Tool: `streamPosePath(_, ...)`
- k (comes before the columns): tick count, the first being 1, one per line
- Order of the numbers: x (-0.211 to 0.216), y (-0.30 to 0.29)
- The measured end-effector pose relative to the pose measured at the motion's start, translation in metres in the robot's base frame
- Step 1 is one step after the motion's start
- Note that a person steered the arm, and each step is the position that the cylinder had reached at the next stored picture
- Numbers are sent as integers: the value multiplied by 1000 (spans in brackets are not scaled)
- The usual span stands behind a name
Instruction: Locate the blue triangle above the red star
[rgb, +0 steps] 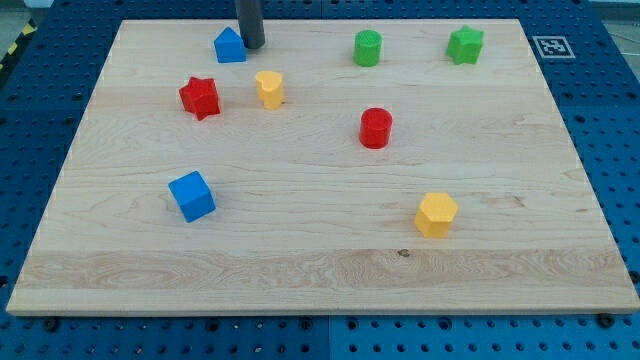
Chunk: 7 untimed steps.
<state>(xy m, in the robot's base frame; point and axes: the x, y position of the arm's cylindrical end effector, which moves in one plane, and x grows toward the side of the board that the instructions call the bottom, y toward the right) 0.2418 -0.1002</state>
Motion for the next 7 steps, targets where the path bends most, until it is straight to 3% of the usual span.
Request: streamPosePath(7,31,-45)
